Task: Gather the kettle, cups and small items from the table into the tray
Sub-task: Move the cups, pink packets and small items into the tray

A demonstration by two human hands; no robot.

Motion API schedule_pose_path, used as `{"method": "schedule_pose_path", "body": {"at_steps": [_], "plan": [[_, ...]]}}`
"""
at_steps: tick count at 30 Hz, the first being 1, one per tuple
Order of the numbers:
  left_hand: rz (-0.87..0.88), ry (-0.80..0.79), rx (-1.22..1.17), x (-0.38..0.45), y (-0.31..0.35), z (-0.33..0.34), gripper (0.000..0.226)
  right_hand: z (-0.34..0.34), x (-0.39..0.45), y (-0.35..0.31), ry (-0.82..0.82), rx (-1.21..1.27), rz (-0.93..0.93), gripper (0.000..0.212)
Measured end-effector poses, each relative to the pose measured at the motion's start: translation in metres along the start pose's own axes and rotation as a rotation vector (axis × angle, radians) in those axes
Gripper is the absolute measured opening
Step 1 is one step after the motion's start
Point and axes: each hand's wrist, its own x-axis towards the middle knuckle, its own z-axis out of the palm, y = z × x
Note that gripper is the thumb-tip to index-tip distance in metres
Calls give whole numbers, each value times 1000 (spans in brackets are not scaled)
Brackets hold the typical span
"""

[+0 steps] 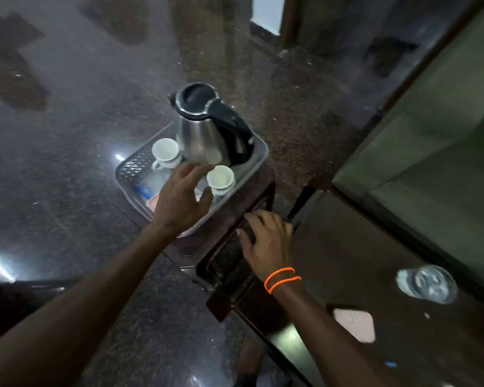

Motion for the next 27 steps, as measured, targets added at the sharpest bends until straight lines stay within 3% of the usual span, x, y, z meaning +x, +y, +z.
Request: {"method": "schedule_pose_path", "body": {"at_steps": [3, 5, 9, 13, 16, 20, 27], "plan": [[132, -73, -87, -19, 57, 49, 35, -17, -38, 57, -51, -131, 159, 31], [167, -255, -147, -38, 93, 87, 31, -26, -71, 95, -85, -216, 287, 33], [53, -686, -253, -84, 155, 163, 30, -35, -145, 152, -127, -334, 568, 49], [-47, -873, -331, -124, 187, 223, 35, -32, -198, 182, -92, -341, 726, 67], [-70, -924, -373, -140, 197, 248, 23, -30, -213, 191, -58, -258, 771, 71], [-87, -953, -371, -143, 201, 256, 25, -28, -211, 192, -19, -15, 741, 63], [-95, -841, -333, -100, 187, 224, 12, -42, -157, 171, 1, 48, 588, 65]]}}
